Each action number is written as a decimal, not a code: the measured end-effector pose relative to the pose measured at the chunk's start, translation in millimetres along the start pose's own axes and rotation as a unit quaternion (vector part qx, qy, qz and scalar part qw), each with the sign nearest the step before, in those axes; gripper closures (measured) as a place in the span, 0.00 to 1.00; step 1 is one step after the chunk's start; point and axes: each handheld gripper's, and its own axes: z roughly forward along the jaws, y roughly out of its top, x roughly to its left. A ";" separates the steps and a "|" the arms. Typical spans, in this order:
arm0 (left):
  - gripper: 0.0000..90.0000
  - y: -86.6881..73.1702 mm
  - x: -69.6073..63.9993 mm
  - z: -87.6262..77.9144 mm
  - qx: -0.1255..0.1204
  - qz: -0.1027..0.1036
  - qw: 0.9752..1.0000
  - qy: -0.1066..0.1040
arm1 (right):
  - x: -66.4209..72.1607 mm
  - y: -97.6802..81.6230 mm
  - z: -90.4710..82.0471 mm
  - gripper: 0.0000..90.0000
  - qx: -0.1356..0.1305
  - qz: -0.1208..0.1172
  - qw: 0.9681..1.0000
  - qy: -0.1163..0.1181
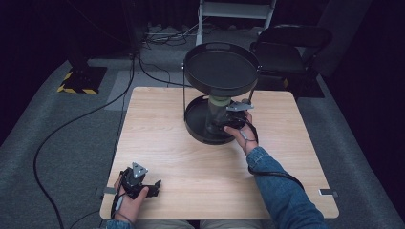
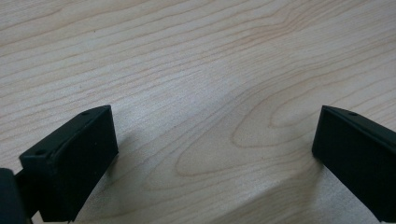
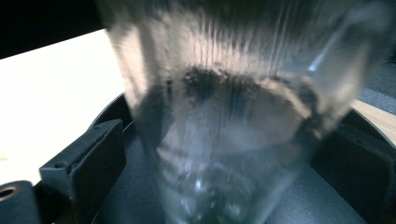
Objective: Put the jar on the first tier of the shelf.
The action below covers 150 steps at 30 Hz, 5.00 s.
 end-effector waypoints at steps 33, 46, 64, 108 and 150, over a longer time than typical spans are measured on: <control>0.00 0.2 0.3 0.3 -0.001 0.001 1.000 -0.001 | 16.6 6.1 -87.6 0.04 0.013 -0.024 0.999 0.035; 0.00 0.3 0.4 0.3 -0.001 0.001 1.000 -0.002 | 7.8 -5.7 -124.4 0.04 0.015 -0.022 0.999 0.026; 0.00 0.3 0.4 0.3 -0.001 0.001 1.000 -0.002 | -3.2 -19.7 -158.0 0.04 0.017 -0.016 1.000 0.016; 0.00 0.3 0.4 0.3 -0.001 0.001 1.000 -0.002 | -25.0 -85.6 -230.0 0.04 0.055 0.021 0.998 -0.026; 0.00 1.3 1.9 0.9 0.001 0.008 1.000 -0.008 | -34.2 -133.1 -277.6 0.04 0.085 0.056 0.993 -0.060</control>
